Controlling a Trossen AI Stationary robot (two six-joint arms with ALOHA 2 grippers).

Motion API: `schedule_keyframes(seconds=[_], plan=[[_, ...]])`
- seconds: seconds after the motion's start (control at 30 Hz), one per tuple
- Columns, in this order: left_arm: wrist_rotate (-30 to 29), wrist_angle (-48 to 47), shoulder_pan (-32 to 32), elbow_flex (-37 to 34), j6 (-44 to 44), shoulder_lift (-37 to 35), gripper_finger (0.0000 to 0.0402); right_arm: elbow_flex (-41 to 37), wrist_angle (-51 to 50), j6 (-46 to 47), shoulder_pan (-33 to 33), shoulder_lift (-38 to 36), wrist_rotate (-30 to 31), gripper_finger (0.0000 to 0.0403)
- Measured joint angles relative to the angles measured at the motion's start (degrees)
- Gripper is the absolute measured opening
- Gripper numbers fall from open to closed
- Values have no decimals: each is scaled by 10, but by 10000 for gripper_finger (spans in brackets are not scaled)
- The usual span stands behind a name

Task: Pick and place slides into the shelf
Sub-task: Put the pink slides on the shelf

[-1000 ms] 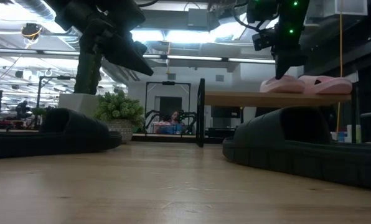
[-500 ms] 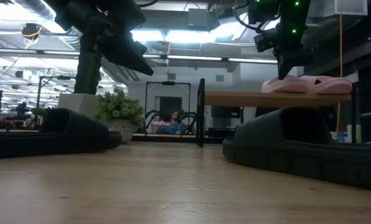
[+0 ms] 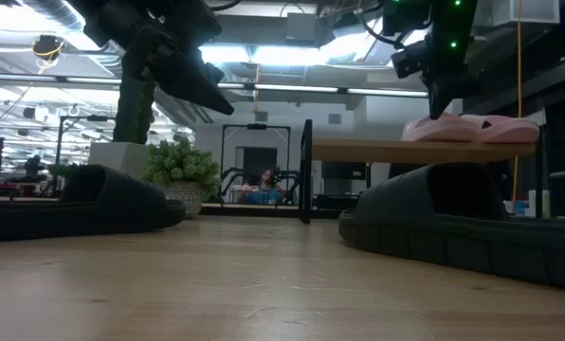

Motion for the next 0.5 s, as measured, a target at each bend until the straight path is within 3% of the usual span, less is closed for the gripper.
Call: schedule_keyframes(seconds=[0.37, 0.5], plan=[[0, 0, 0, 0, 2, 0, 0, 0, -1, 23, 20, -29, 0, 3], [0, 0, 0, 0, 2, 0, 0, 0, 0, 41, 24, -30, -1, 26]])
